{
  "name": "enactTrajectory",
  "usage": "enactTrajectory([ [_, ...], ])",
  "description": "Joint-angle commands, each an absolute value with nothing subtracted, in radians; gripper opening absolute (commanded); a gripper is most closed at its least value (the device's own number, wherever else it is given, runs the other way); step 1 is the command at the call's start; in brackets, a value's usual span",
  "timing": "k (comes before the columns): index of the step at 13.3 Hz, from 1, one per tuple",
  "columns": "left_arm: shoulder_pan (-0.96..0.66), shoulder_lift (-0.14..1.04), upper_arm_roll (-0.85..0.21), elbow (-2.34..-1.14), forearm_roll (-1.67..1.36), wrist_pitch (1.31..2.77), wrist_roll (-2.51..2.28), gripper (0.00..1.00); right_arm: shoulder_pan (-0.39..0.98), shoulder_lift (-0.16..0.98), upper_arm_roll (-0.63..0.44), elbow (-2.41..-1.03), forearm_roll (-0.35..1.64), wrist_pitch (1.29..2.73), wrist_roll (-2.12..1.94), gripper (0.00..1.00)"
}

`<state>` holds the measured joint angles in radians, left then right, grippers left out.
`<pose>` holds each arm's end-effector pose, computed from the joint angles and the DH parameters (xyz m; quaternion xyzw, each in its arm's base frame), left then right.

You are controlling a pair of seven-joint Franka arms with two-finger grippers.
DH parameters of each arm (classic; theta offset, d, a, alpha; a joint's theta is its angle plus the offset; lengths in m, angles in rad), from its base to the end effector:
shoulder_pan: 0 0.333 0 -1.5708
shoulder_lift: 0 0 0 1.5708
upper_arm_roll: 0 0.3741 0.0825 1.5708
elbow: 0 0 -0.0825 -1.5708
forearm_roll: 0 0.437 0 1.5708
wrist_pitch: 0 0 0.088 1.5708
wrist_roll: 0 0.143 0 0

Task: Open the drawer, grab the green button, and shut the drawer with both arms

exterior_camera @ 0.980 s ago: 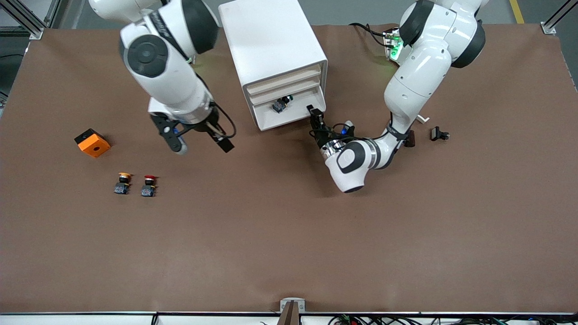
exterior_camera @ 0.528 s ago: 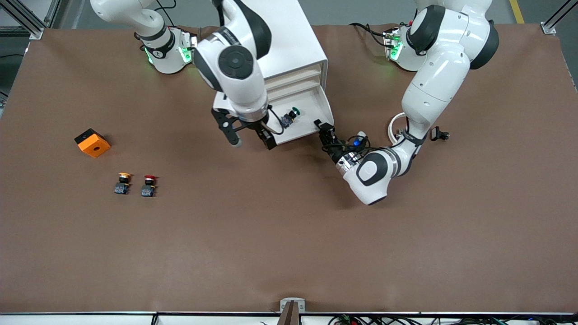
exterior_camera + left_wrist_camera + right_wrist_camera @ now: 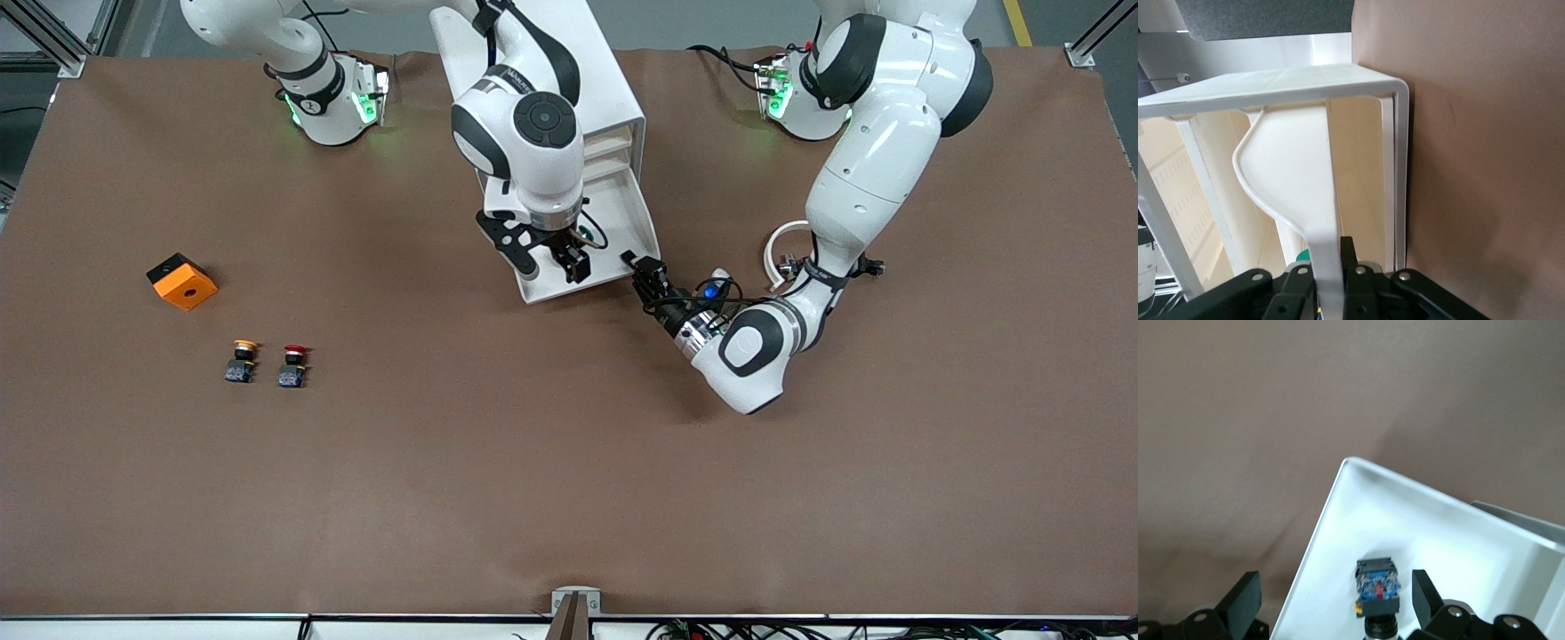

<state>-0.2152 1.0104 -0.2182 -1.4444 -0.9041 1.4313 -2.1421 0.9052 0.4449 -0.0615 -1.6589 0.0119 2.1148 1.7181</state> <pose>0.5822 -0.3776 0.0979 -0.3697 -0.6580 0.5990 0.2675 0.4899 0.5591 0.3427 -0.9059 0.4234 -0.0095 0.0034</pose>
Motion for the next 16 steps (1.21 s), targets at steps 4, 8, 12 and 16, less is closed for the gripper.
enactTrajectory([
  [4, -0.21, 1.02, -0.221, -1.424, -0.934, 1.44, -2.132, 1.0, 0.945, 0.471, -0.072, -1.678, -0.012, 2.184, 1.717, 1.0],
  [8, -0.209, 1.017, -0.221, -1.424, -0.925, 1.442, -2.128, 1.0, 0.968, 0.48, -0.072, -1.721, -0.04, 2.235, 1.689, 1.0],
  [12, -0.206, 1.005, -0.221, -1.379, -0.87, 1.451, -2.118, 1.0, 0.973, 0.5, -0.071, -1.721, -0.04, 2.243, 1.693, 1.0],
  [16, -0.195, 0.982, -0.224, -1.336, -0.807, 1.456, -2.021, 1.0, 0.974, 0.526, -0.071, -1.721, -0.04, 2.241, 1.695, 1.0],
])
